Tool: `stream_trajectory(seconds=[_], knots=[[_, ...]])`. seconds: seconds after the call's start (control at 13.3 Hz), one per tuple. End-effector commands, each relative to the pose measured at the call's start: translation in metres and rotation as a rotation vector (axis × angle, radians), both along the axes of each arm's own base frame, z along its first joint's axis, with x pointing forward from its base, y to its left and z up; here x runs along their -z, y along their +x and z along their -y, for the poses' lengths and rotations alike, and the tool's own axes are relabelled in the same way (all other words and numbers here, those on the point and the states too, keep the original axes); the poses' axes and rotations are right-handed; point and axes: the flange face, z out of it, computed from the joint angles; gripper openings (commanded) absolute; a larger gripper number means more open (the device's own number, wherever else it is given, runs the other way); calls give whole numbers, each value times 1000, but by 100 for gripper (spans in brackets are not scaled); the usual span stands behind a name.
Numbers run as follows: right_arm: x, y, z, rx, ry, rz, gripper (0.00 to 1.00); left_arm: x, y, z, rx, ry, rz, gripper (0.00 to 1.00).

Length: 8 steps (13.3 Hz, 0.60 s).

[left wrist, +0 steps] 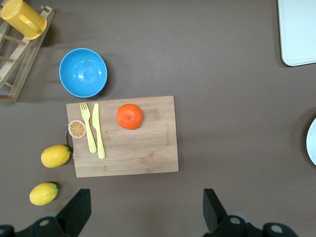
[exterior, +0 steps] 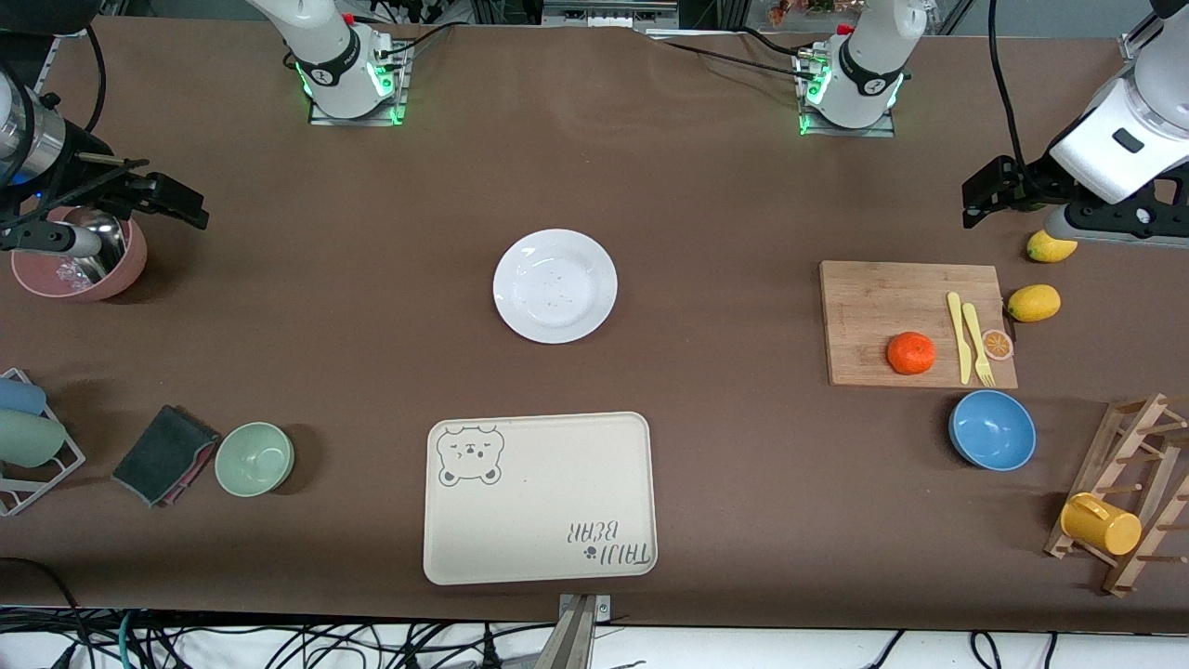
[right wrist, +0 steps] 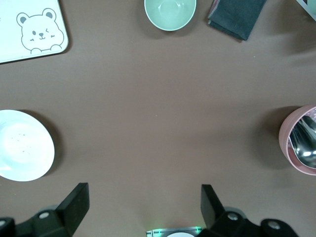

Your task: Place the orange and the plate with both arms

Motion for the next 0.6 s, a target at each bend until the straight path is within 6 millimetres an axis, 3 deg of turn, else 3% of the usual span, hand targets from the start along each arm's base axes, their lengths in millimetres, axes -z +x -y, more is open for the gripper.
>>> stream_trajectory(seconds=[0.0, 0.53], knots=[[-5, 1, -2, 17, 12, 0, 100, -6, -2, 2, 26, -29, -5, 100], [-4, 1, -2, 16, 12, -1, 100, -5, -2, 1, 19, -23, -10, 100]])
